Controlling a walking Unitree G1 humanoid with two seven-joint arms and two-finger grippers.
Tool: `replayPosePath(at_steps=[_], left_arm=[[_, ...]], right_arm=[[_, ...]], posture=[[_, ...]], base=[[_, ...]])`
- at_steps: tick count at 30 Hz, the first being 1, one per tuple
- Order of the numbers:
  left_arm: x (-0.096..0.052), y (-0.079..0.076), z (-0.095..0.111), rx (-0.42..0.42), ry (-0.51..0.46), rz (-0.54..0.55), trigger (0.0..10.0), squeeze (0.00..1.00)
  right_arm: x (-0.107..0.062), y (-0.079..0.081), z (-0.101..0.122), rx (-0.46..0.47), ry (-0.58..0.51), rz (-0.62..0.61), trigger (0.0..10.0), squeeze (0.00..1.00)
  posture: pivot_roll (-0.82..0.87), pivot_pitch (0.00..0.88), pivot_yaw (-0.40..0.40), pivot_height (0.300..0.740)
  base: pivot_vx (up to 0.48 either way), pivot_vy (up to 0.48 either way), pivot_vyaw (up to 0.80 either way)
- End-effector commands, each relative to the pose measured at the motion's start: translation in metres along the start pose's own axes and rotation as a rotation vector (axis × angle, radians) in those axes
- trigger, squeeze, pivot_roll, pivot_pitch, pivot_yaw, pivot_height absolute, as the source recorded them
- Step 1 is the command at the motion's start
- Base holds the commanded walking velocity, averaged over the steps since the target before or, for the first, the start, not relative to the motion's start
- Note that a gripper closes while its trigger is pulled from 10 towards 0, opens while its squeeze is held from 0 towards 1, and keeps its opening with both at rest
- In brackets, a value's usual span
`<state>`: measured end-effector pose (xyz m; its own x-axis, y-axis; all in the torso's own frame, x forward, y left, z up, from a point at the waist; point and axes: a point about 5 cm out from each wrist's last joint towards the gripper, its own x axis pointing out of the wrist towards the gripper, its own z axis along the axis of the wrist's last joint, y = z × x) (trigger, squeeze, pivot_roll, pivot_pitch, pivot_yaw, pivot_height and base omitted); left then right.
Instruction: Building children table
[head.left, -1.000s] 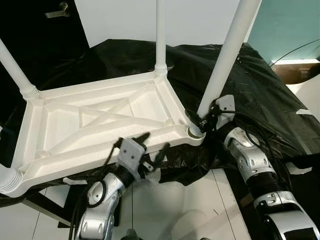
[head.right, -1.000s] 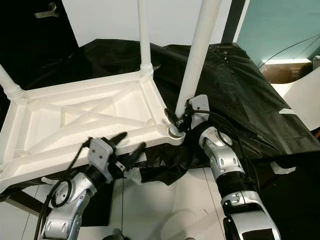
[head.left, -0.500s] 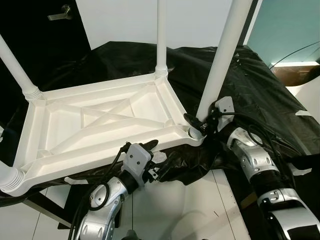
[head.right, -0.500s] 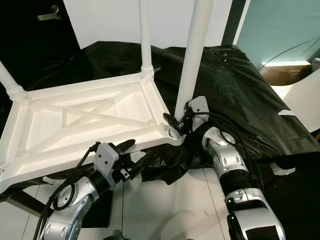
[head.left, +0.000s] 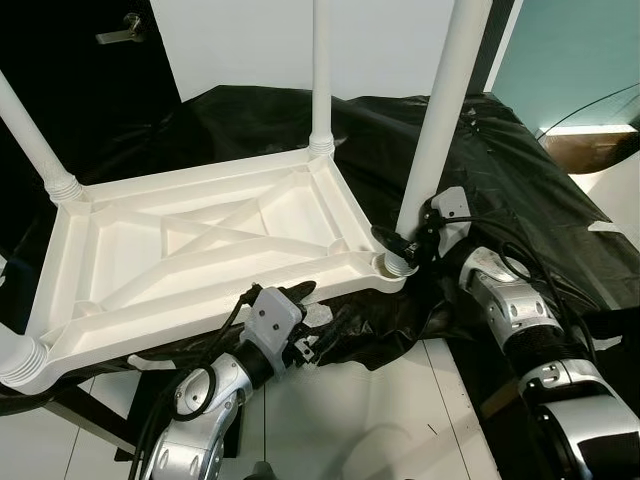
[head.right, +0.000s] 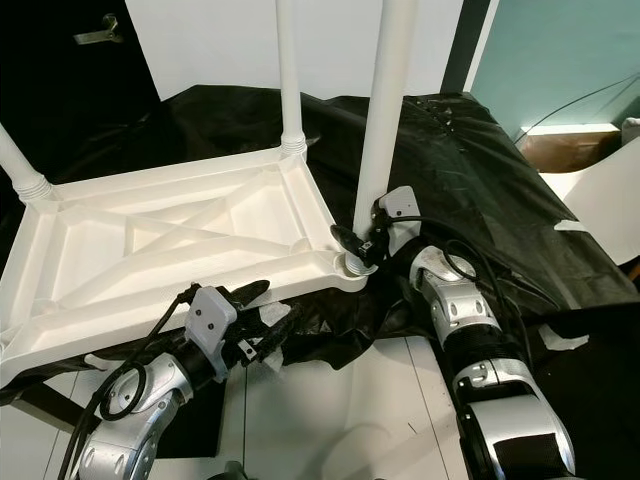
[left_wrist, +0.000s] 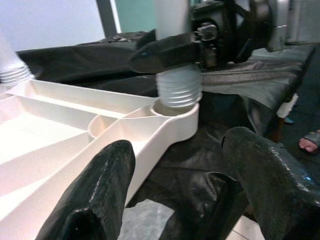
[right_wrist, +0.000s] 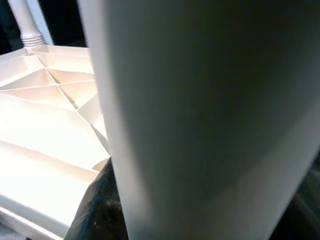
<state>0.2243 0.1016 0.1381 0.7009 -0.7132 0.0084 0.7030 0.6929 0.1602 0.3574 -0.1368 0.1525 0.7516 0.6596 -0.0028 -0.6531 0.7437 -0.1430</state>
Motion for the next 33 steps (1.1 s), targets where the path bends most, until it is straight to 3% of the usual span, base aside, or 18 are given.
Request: replayPosePath(at_steps=[1, 13, 20, 33], left_arm=[[-0.001, -0.003, 0.002, 0.001, -0.001, -0.023, 10.0, 0.0], [-0.001, -0.001, 0.004, 0.002, 0.003, -0.015, 10.0, 0.0], [-0.003, -0.001, 0.006, 0.0, 0.005, -0.009, 10.0, 0.0], [-0.008, 0.005, 0.011, 0.012, 0.009, -0.003, 10.0, 0.0]], right_arm=[[0.002, 0.007, -0.014, 0.024, 0.071, 0.041, 10.0, 0.0], [0.012, 0.021, -0.013, -0.035, 0.096, 0.163, 10.0, 0.0], [0.004, 0.009, -0.022, -0.026, 0.138, 0.106, 10.0, 0.0], [-0.01, 0.013, -0.038, -0.107, 0.176, 0.158, 10.0, 0.0]], posture=[[0.12, 0.029, -0.003, 0.74], [0.12, 0.049, -0.009, 0.74], [0.12, 0.053, -0.012, 0.74], [0.13, 0.062, 0.008, 0.74]], base=[[0.0, 0.0, 0.0], [0.0, 0.0, 0.0], [0.0, 0.0, 0.0], [0.0, 0.0, 0.0]])
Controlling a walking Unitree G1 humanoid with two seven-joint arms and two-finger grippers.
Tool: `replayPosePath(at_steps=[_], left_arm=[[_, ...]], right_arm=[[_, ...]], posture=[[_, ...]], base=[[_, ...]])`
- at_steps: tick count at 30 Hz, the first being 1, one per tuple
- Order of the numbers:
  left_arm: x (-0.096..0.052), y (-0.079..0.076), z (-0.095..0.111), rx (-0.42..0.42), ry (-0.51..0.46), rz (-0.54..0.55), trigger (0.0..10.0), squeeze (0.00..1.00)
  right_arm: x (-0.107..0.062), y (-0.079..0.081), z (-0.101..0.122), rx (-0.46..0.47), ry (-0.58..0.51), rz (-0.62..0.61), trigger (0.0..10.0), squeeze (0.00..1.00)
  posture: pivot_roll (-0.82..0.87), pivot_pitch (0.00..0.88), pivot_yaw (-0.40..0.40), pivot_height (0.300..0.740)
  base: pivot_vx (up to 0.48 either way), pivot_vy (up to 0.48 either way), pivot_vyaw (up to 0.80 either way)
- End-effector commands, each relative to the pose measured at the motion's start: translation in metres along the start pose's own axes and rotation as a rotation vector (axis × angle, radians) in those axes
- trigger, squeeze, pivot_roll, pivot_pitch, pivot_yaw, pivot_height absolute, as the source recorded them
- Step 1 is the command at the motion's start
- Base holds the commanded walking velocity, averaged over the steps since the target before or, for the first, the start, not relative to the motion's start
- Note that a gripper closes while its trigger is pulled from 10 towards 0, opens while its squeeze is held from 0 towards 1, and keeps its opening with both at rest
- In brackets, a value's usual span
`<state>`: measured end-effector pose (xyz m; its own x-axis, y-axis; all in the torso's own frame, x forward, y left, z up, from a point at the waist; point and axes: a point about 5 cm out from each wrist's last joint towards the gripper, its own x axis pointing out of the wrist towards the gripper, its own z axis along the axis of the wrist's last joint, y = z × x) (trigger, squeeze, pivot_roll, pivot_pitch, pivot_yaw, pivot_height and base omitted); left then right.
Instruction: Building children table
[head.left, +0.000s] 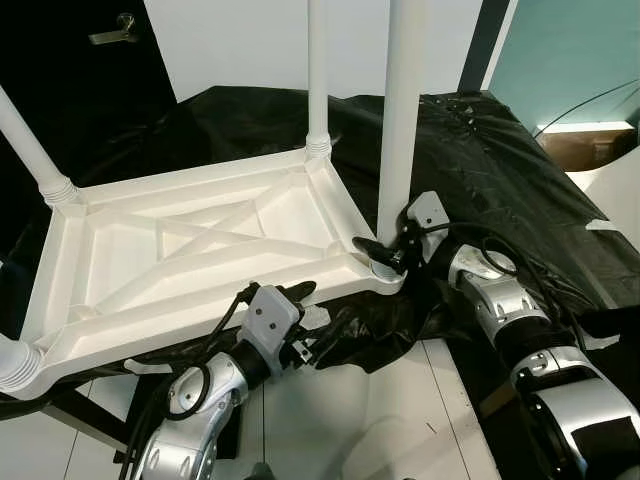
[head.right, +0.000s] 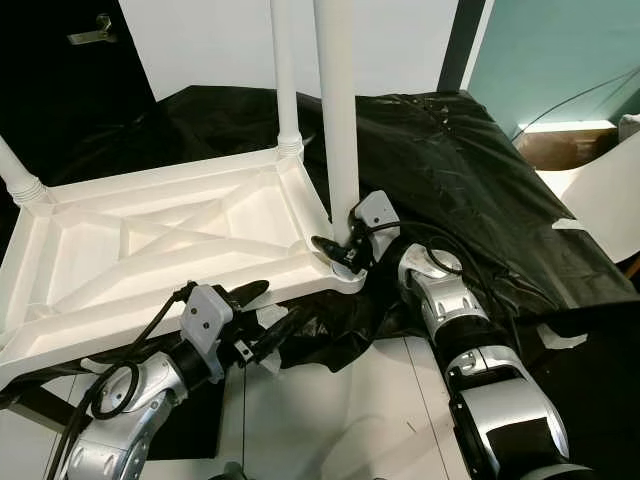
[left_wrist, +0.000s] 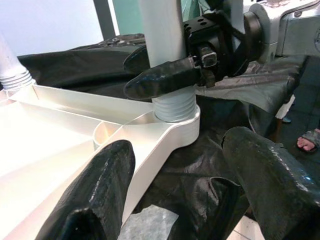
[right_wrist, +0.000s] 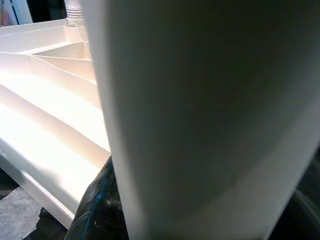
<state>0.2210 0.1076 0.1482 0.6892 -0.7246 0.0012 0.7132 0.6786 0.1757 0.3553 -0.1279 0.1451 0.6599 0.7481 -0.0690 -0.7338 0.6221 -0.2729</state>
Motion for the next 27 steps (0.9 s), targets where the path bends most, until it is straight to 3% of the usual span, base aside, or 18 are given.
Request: replayPosePath(at_steps=[1, 5, 15, 19, 27], left_arm=[[-0.001, 0.002, 0.001, -0.004, 0.005, 0.014, 10.0, 0.0], [-0.002, 0.004, 0.002, 0.002, 0.005, 0.017, 10.0, 0.0], [-0.003, 0.004, 0.003, 0.007, 0.01, 0.016, 10.0, 0.0], [-0.004, 0.004, 0.003, 0.011, 0.014, 0.02, 10.0, 0.0], [-0.005, 0.005, 0.004, 0.012, 0.014, 0.017, 10.0, 0.0]], right_arm=[[-0.012, 0.01, -0.031, 0.04, 0.133, 0.03, 10.0, 0.0], [-0.013, 0.016, -0.035, 0.008, 0.141, 0.061, 10.0, 0.0], [-0.019, 0.023, -0.041, 0.031, 0.125, 0.104, 10.0, 0.0], [-0.023, 0.022, -0.04, 0.242, 0.056, 0.095, 10.0, 0.0], [-0.024, 0.019, -0.042, 0.312, 0.06, 0.07, 10.0, 0.0]], posture=[[0.13, 0.062, 0.008, 0.74], [0.13, 0.061, 0.014, 0.74], [0.14, 0.061, 0.019, 0.74], [0.14, 0.058, 0.02, 0.74], [0.14, 0.052, 0.021, 0.74]], base=[[0.0, 0.0, 0.0], [0.0, 0.0, 0.0], [0.0, 0.0, 0.0], [0.0, 0.0, 0.0], [0.0, 0.0, 0.0]])
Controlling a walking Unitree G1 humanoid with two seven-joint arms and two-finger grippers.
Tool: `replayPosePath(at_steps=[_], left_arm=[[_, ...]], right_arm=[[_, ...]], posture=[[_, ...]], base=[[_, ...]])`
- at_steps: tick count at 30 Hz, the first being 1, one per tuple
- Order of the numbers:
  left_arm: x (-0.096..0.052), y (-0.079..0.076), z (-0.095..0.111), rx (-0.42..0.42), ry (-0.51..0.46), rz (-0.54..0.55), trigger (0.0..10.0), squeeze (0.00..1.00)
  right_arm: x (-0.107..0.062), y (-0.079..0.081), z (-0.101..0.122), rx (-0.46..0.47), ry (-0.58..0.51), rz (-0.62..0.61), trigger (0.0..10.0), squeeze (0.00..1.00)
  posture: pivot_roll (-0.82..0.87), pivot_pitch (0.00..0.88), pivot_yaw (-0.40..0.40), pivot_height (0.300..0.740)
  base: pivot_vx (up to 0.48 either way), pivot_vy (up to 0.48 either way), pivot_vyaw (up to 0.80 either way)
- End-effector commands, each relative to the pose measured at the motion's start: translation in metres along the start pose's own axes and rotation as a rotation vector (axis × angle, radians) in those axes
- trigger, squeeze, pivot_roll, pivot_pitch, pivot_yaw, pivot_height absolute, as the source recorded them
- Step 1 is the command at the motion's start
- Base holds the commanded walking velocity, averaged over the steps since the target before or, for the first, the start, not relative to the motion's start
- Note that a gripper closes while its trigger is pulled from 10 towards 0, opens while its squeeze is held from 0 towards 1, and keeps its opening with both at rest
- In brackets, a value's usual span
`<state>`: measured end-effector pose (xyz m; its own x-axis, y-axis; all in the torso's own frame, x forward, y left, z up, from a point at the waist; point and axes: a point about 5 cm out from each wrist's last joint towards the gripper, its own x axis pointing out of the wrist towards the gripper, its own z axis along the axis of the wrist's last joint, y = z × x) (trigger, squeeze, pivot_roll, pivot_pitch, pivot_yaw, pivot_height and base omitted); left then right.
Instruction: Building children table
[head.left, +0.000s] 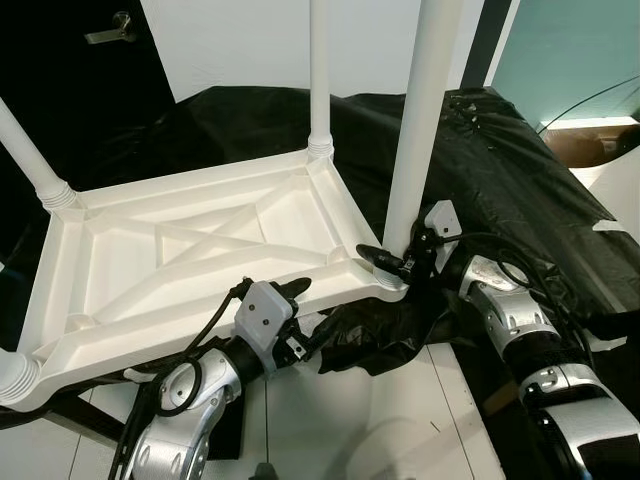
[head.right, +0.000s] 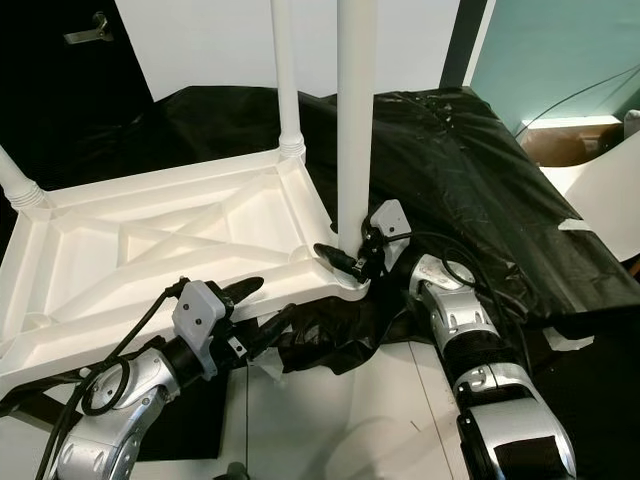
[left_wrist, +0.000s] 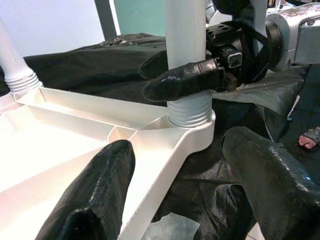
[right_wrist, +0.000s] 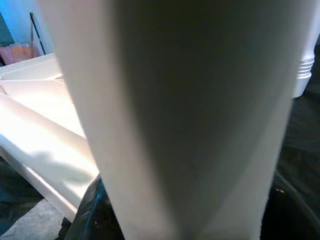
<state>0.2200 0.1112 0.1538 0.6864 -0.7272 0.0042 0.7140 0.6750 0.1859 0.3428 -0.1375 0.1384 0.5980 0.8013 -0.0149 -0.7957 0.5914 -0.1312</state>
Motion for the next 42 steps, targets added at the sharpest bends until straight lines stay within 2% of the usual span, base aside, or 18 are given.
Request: replayPosePath(at_steps=[1, 8, 12, 16, 20, 28, 31, 33, 34, 36, 38, 40, 42], left_arm=[[-0.001, 0.002, -0.001, 0.004, 0.017, 0.018, 10.0, 0.0], [-0.002, 0.003, -0.002, 0.008, 0.018, 0.016, 10.0, 0.0], [-0.003, 0.002, -0.001, 0.009, 0.017, 0.016, 10.0, 0.0], [-0.003, 0.002, -0.001, 0.01, 0.017, 0.017, 10.0, 0.0], [-0.002, 0.002, 0.0, 0.011, 0.017, 0.014, 10.0, 0.0], [0.0, 0.001, 0.0, 0.008, 0.016, 0.01, 10.0, 0.0], [0.0, 0.001, 0.0, 0.007, 0.015, 0.009, 10.0, 0.0], [0.001, 0.001, 0.0, 0.008, 0.015, 0.01, 10.0, 0.0], [0.001, 0.001, 0.0, 0.008, 0.015, 0.01, 10.0, 0.0], [0.001, 0.0, 0.001, 0.006, 0.013, 0.017, 10.0, 0.0], [0.001, 0.0, 0.001, 0.006, 0.012, 0.018, 10.0, 0.0], [0.002, -0.001, 0.001, 0.003, 0.01, 0.02, 10.0, 0.0], [0.002, -0.002, 0.001, 0.003, 0.009, 0.02, 10.0, 0.0]], right_arm=[[-0.01, 0.009, -0.036, 0.186, 0.122, -0.02, 10.0, 0.0], [-0.007, 0.01, -0.038, 0.159, 0.147, -0.044, 10.0, 0.0], [-0.007, 0.012, -0.038, 0.244, 0.118, -0.056, 10.0, 0.0], [-0.007, 0.012, -0.037, 0.281, 0.087, -0.062, 10.0, 0.0], [-0.009, 0.011, -0.038, 0.305, 0.082, -0.078, 10.0, 0.0], [-0.009, 0.013, -0.038, 0.282, 0.081, -0.1, 10.0, 0.0], [-0.006, 0.014, -0.036, 0.257, 0.083, -0.151, 10.0, 0.0], [0.0, 0.017, -0.035, 0.224, 0.087, -0.251, 10.0, 0.0], [0.0, 0.017, -0.035, 0.224, 0.087, -0.251, 10.0, 0.0], [0.01, 0.029, -0.034, 0.219, 0.082, -0.405, 10.0, 0.0], [0.012, 0.032, -0.033, 0.217, 0.082, -0.45, 10.0, 0.0], [0.024, 0.046, -0.027, 0.232, 0.053, -0.544, 10.0, 0.0], [0.029, 0.052, -0.024, 0.248, 0.033, -0.57, 10.0, 0.0]], posture=[[0.14, 0.048, 0.02, 0.74], [0.14, 0.042, 0.016, 0.74], [0.14, 0.039, 0.016, 0.74], [0.14, 0.038, 0.019, 0.74], [0.14, 0.04, 0.02, 0.74], [0.13, 0.046, 0.019, 0.74], [0.14, 0.051, 0.014, 0.74], [0.14, 0.051, 0.014, 0.74], [0.14, 0.051, 0.014, 0.74], [0.14, 0.051, 0.007, 0.74], [0.14, 0.051, 0.007, 0.74], [0.14, 0.049, -0.003, 0.74], [0.14, 0.049, -0.004, 0.74]], base=[[0.0, 0.0, 0.0], [0.0, 0.0, 0.0], [0.0, 0.0, 0.0], [0.0, 0.0, 0.0], [0.0, 0.0, 0.0], [0.0, 0.0, 0.0], [0.0, 0.0, 0.0], [0.0, 0.0, 0.0], [0.0, 0.0, 0.0], [0.0, 0.0, 0.0], [0.0, 0.0, 0.0], [0.0, 0.0, 0.0], [0.0, 0.0, 0.0]])
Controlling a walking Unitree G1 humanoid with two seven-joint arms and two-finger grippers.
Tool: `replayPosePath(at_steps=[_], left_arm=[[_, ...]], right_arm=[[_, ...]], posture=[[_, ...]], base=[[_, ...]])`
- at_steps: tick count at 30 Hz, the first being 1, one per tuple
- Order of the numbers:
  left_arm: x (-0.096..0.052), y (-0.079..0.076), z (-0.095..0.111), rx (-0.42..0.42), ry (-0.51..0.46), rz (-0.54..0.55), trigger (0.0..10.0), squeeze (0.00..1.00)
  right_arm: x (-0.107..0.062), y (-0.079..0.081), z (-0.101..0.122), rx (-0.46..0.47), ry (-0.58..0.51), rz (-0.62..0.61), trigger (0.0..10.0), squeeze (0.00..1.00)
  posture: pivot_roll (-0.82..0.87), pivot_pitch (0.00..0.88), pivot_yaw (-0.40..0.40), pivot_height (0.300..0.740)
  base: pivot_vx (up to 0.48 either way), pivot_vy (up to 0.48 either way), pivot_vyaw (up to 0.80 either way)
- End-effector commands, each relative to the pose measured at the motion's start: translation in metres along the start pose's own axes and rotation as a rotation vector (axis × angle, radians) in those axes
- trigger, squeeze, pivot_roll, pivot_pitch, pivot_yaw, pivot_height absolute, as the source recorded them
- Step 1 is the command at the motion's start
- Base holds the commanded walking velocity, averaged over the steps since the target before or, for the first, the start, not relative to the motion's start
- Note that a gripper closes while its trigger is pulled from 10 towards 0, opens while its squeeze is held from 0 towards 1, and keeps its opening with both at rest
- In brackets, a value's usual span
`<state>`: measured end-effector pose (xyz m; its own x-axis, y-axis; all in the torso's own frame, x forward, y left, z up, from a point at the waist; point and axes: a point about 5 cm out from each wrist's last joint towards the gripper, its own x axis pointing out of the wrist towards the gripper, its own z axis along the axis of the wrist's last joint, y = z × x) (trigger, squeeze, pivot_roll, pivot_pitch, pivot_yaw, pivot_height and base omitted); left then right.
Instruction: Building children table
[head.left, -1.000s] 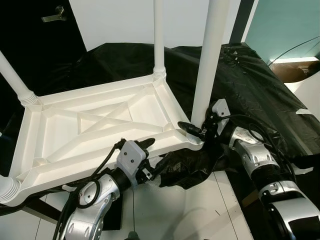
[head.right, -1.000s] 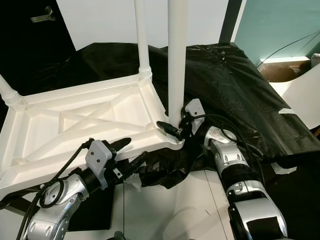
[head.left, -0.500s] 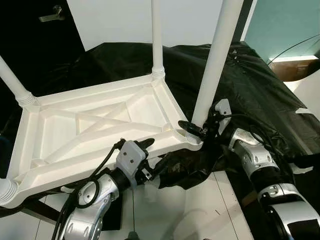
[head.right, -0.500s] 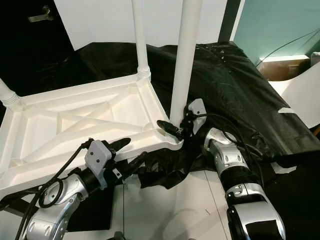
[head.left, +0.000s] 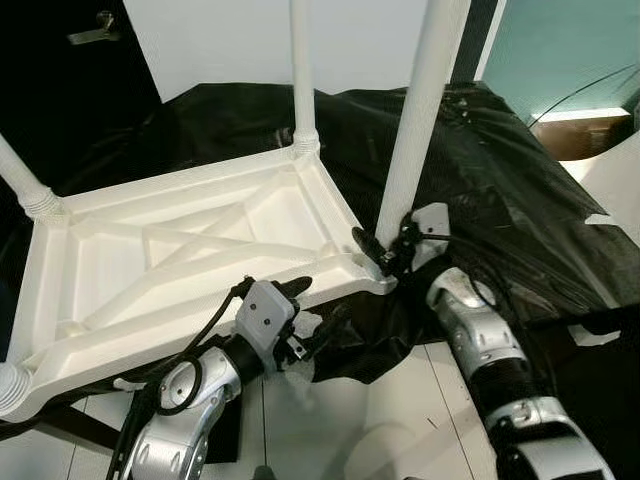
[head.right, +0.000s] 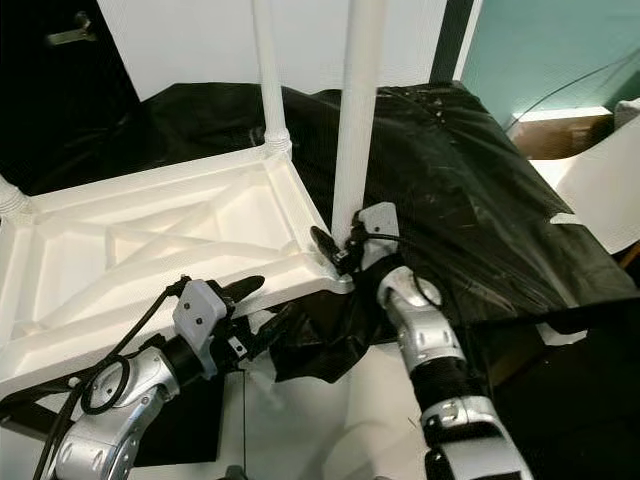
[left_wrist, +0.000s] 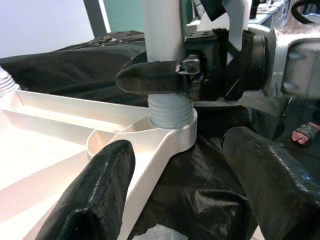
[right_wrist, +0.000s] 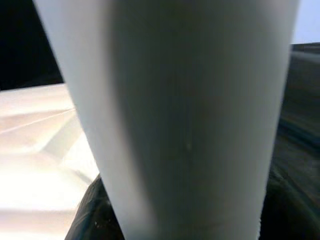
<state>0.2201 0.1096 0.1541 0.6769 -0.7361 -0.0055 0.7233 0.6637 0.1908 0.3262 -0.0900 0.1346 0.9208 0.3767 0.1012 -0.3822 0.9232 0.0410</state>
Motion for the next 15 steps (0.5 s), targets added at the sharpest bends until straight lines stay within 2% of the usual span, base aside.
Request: replayPosePath(at_steps=[1, 4, 7, 11, 12, 13, 14, 15], left_arm=[[0.001, -0.001, 0.001, -0.002, 0.002, 0.035, 10.0, 0.0], [0.002, -0.002, 0.001, -0.005, -0.004, 0.042, 10.0, 0.0], [0.004, -0.002, 0.0, -0.007, -0.006, 0.048, 10.0, 0.0], [0.005, -0.001, 0.0, -0.002, -0.004, 0.058, 10.0, 0.0], [0.005, -0.001, 0.0, 0.001, -0.004, 0.065, 10.0, 0.0], [0.005, -0.001, 0.0, 0.001, -0.004, 0.065, 10.0, 0.0], [0.004, 0.0, -0.001, 0.002, -0.003, 0.072, 10.0, 0.0], [0.004, 0.0, -0.001, 0.006, -0.002, 0.078, 10.0, 0.0]], right_arm=[[-0.006, 0.005, -0.027, 0.065, 0.14, -0.038, 10.0, 0.0], [-0.001, 0.033, -0.021, 0.089, 0.111, -0.014, 10.0, 0.0], [0.0, 0.038, -0.018, 0.088, 0.092, 0.021, 10.0, 0.0], [-0.002, 0.033, -0.013, 0.083, 0.059, 0.019, 10.0, 0.0], [-0.003, 0.032, -0.01, 0.078, 0.046, 0.024, 10.0, 0.87], [-0.003, 0.032, -0.01, 0.078, 0.046, 0.024, 10.0, 0.87], [-0.004, 0.03, -0.008, 0.071, 0.038, 0.023, 10.0, 0.97], [-0.004, 0.028, -0.007, 0.069, 0.029, 0.032, 10.0, 1.0]], posture=[[0.14, 0.049, -0.004, 0.74], [0.14, 0.045, -0.013, 0.74], [0.13, 0.041, -0.016, 0.74], [0.14, 0.038, -0.021, 0.74], [0.13, 0.034, -0.024, 0.74], [0.13, 0.034, -0.024, 0.74], [0.13, 0.034, -0.024, 0.74], [0.13, 0.034, -0.024, 0.74]], base=[[0.0, 0.0, 0.0], [0.0, 0.0, 0.0], [0.0, 0.0, 0.0], [0.0, 0.0, 0.0], [0.0, 0.0, 0.0], [0.0, 0.0, 0.0], [0.0, 0.0, 0.0], [0.0, 0.0, 0.0]])
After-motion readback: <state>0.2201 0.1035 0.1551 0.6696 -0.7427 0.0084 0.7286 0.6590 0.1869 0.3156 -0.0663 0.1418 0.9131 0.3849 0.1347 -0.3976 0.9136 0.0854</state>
